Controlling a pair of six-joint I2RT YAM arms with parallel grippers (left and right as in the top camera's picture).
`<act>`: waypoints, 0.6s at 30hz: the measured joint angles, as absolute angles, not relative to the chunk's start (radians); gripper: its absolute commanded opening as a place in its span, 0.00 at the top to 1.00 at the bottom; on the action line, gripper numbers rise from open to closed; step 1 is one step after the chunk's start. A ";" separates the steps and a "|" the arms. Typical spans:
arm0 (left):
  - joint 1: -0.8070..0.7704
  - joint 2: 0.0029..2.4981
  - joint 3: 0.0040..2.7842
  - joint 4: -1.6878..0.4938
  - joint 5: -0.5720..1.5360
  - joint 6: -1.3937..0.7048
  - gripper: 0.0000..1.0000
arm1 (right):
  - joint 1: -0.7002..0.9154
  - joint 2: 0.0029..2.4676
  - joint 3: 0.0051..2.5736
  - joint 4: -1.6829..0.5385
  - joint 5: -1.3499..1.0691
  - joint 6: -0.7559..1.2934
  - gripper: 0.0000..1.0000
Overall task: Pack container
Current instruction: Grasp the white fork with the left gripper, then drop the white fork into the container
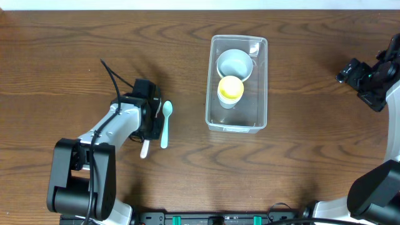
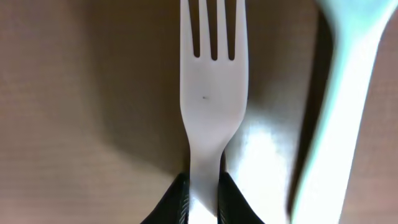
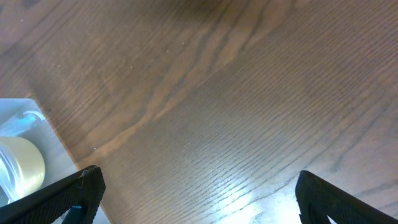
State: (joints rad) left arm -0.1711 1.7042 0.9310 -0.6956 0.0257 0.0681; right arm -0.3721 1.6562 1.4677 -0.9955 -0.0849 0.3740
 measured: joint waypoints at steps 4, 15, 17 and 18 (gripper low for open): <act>-0.172 1.652 1.069 -0.843 0.023 0.062 0.94 | -0.372 1.656 1.468 -0.995 -0.085 0.374 0.01; -0.446 1.383 1.407 -0.862 0.031 0.156 0.94 | -0.372 1.656 1.468 -0.995 -0.085 0.374 0.01; -0.527 1.381 1.408 -0.845 0.039 0.220 0.94 | -0.372 1.656 1.467 -0.995 -0.085 0.374 0.01; -0.557 1.388 1.408 -0.837 0.040 0.249 0.94 | -0.372 1.656 1.467 -0.995 -0.085 0.374 0.01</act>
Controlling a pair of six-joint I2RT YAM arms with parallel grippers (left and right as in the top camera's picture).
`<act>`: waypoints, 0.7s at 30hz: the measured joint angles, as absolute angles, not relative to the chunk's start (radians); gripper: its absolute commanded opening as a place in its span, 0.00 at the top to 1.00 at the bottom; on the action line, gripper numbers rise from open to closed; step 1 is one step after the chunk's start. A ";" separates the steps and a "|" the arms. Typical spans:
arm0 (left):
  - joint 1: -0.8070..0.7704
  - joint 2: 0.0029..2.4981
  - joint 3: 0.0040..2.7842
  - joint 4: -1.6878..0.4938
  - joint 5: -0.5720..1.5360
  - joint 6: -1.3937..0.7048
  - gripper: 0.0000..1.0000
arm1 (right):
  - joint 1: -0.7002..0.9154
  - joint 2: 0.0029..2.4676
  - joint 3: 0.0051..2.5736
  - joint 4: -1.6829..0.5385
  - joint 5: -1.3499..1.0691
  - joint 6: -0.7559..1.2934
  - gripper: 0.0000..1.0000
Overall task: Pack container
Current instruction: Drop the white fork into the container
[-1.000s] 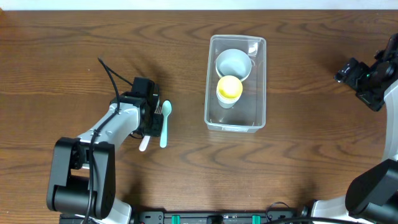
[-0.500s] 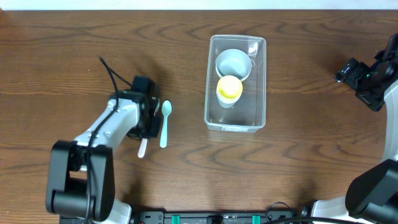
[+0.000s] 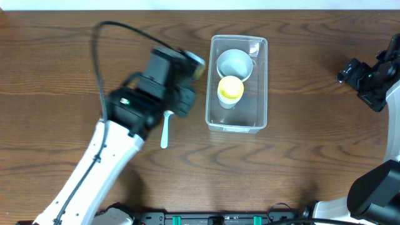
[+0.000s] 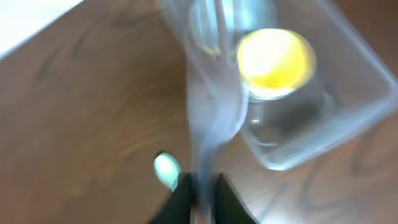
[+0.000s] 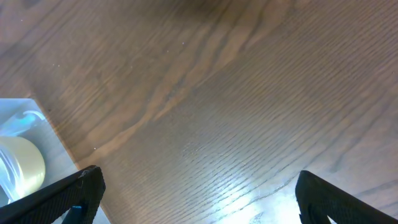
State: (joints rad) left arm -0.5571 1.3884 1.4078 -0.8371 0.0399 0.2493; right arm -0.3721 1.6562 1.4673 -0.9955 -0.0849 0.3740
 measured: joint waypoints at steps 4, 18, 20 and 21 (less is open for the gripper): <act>-0.681 1.464 1.408 -0.778 0.045 0.416 0.94 | -0.372 1.656 1.467 -0.996 -0.085 0.374 0.01; -0.817 1.793 1.407 -0.631 0.046 0.850 0.69 | -0.372 1.656 1.467 -0.995 -0.085 0.374 0.01; -0.820 1.798 1.405 -0.621 0.045 0.854 0.60 | -0.372 1.656 1.467 -0.995 -0.085 0.374 0.01; -0.822 1.795 1.404 -0.619 0.045 0.850 0.51 | -0.372 1.656 1.467 -0.995 -0.085 0.374 0.01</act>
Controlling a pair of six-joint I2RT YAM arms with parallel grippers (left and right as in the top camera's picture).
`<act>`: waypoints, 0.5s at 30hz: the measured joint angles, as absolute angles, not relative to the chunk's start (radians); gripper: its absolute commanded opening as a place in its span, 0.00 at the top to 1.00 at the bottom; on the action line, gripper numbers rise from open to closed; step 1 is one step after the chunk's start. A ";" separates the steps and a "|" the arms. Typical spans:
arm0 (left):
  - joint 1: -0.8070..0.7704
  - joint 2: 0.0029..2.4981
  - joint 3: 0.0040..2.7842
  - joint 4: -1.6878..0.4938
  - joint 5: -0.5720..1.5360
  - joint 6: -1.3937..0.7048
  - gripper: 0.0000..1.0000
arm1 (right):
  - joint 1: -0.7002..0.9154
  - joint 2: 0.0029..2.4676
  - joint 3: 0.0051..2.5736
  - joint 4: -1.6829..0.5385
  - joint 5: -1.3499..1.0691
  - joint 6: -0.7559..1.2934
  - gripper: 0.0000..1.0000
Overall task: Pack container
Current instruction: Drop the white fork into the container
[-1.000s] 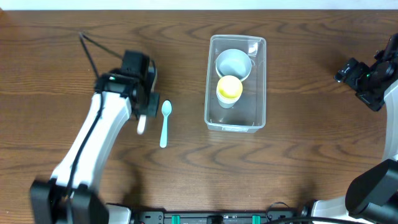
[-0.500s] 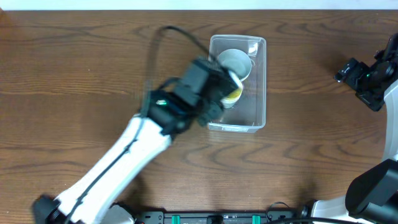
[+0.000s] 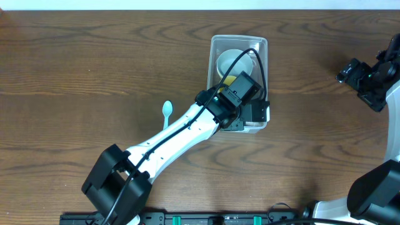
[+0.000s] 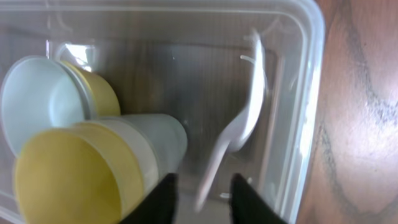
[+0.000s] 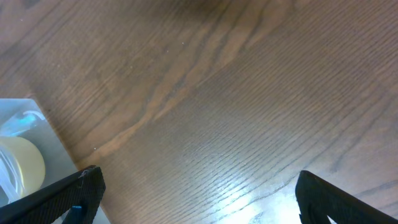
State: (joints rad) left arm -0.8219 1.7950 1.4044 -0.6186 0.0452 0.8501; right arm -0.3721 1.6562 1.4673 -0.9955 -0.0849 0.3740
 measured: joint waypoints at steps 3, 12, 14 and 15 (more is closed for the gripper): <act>-0.840 1.758 1.404 -0.618 0.042 0.796 0.33 | -0.372 1.656 1.467 -0.995 -0.085 0.374 0.01; -0.785 1.432 1.410 -0.815 -0.020 0.479 0.34 | -0.372 1.656 1.467 -0.995 -0.085 0.374 0.01; -0.724 1.393 1.411 -0.890 -0.059 0.381 0.34 | -0.372 1.656 1.467 -0.995 -0.085 0.374 0.01; -0.681 1.385 1.412 -0.925 -0.077 0.325 0.34 | -0.372 1.656 1.467 -0.995 -0.085 0.374 0.01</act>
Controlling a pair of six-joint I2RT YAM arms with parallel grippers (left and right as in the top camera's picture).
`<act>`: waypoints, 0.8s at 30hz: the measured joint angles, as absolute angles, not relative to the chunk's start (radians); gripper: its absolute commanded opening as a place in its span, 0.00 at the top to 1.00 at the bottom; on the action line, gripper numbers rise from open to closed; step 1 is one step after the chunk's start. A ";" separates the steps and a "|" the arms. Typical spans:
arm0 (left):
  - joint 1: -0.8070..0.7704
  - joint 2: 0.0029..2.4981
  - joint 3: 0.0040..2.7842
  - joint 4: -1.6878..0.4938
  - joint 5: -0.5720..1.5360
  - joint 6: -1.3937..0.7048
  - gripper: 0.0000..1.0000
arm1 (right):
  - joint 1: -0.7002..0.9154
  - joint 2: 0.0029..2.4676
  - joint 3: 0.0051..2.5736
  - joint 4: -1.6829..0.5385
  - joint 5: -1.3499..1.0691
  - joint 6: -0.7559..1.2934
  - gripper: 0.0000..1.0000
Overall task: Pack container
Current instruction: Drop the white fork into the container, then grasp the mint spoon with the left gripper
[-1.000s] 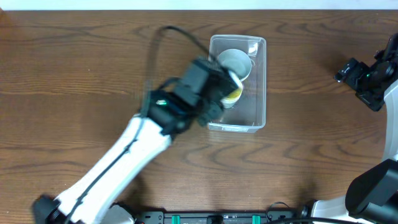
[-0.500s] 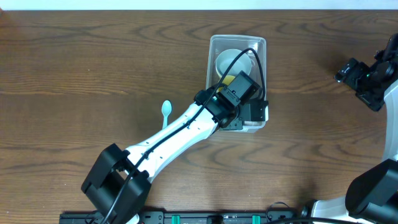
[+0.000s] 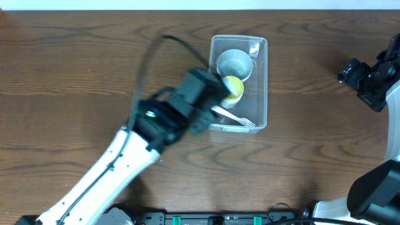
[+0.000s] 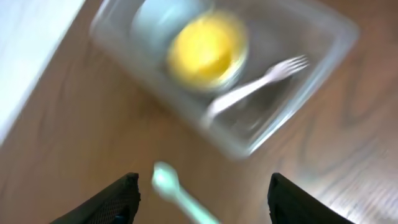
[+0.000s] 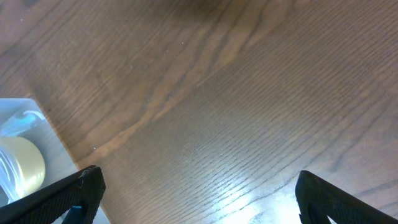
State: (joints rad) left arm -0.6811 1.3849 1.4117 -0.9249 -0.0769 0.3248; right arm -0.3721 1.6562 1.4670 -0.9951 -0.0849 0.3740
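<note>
The clear plastic container (image 3: pixel 261 87) holds a white cup (image 3: pixel 234 62), a yellow cup (image 3: pixel 232 87) and a white fork (image 3: pixel 234 117) lying near its front end. The fork (image 4: pixel 255 87) also shows in the blurred left wrist view. My left gripper (image 4: pixel 202 208) is open and empty, up above the table just left of the container (image 4: pixel 323 43). A teal spoon (image 4: pixel 169 182) lies on the table below it, between the fingers in that view; the arm hides it from overhead. My right gripper (image 5: pixel 202 202) stands open and empty over bare wood at the far right.
The left arm (image 3: pixel 125 156) stretches diagonally from the front left edge toward the container. The right arm (image 3: pixel 369 78) sits at the right edge. A corner of the container (image 5: pixel 22 121) shows in the right wrist view.
My left gripper was down inside the container, open beside the fork. It is now out of the container, to its left and higher, wide open. The fork stays in the container.
My left gripper was shut on the white fork on the table beside the teal spoon. Then it carried the fork above the table near the container. Then it was open in the container with the fork released. Now it is outside. The right arm has not moved.
</note>
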 measured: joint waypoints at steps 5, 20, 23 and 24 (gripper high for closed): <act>-0.493 1.432 1.366 -0.964 -0.112 0.096 0.33 | -0.372 1.656 1.467 -0.995 -0.084 0.374 0.01; -0.344 1.852 1.221 -0.854 -0.031 -0.068 0.33 | -0.372 1.656 1.467 -0.995 -0.085 0.374 0.01; -0.343 1.894 1.221 -0.842 -0.025 -0.075 0.33 | -0.372 1.656 1.467 -0.995 -0.085 0.374 0.01; -0.343 1.905 1.221 -0.837 -0.023 -0.076 0.33 | -0.372 1.656 1.467 -0.995 -0.085 0.374 0.01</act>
